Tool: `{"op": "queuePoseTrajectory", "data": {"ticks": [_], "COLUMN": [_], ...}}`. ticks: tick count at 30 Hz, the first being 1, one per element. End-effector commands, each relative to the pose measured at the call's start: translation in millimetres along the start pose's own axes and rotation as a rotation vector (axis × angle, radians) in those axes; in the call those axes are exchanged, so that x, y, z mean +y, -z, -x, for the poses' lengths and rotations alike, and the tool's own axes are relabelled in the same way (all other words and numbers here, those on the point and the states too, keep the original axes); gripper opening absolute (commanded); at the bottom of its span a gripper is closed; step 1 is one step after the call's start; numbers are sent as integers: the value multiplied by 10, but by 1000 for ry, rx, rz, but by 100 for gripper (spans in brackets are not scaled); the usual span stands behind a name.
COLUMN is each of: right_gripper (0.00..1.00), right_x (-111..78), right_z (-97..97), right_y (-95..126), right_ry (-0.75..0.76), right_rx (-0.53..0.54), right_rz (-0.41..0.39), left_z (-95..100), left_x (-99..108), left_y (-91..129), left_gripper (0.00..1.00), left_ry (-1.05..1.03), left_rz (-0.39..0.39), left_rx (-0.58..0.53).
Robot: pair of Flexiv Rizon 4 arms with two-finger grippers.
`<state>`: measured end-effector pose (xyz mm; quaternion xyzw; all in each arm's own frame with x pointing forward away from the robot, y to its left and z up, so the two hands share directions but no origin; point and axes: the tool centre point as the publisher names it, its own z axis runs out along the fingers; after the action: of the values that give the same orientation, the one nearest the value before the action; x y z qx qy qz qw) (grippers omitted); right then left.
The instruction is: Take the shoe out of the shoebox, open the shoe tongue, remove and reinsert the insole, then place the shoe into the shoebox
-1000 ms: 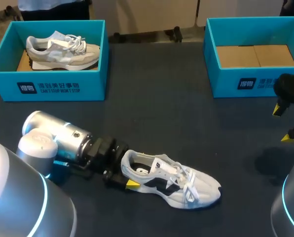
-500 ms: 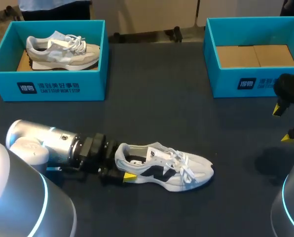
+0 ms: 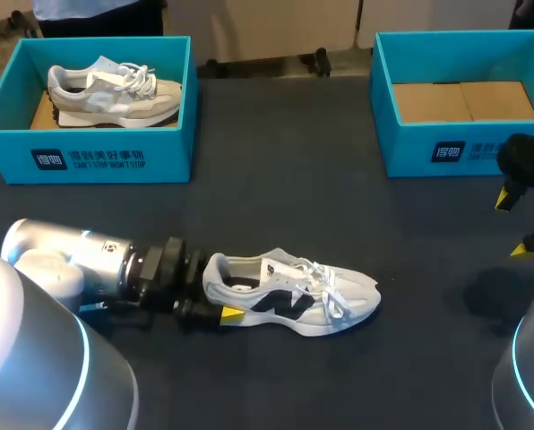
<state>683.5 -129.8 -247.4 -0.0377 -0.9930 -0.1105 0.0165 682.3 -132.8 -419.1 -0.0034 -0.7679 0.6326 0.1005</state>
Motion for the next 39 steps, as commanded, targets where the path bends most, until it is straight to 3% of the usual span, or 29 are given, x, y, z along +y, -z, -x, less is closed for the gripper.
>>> {"op": "queuePoseTrajectory", "data": {"ticks": [1,16,23,39], "right_gripper": [100,100,100,100], "right_x": [2,2,2,2], "right_z": [2,2,2,2], "right_y": [-13,-13,-13,-13], "right_ry": [0,0,0,0], "right_rx": [-1,-1,-1,-1], "right_rz": [-3,-3,-3,-3], "left_z": [46,46,120,253], "left_x": [8,8,-37,-49], "left_y": [-7,-7,-22,-87], "left_gripper": [0,0,0,0], "left_ry": [0,0,-65,-46], "left_rz": [0,0,-20,-1], "left_rx": [5,5,-56,-30]}}
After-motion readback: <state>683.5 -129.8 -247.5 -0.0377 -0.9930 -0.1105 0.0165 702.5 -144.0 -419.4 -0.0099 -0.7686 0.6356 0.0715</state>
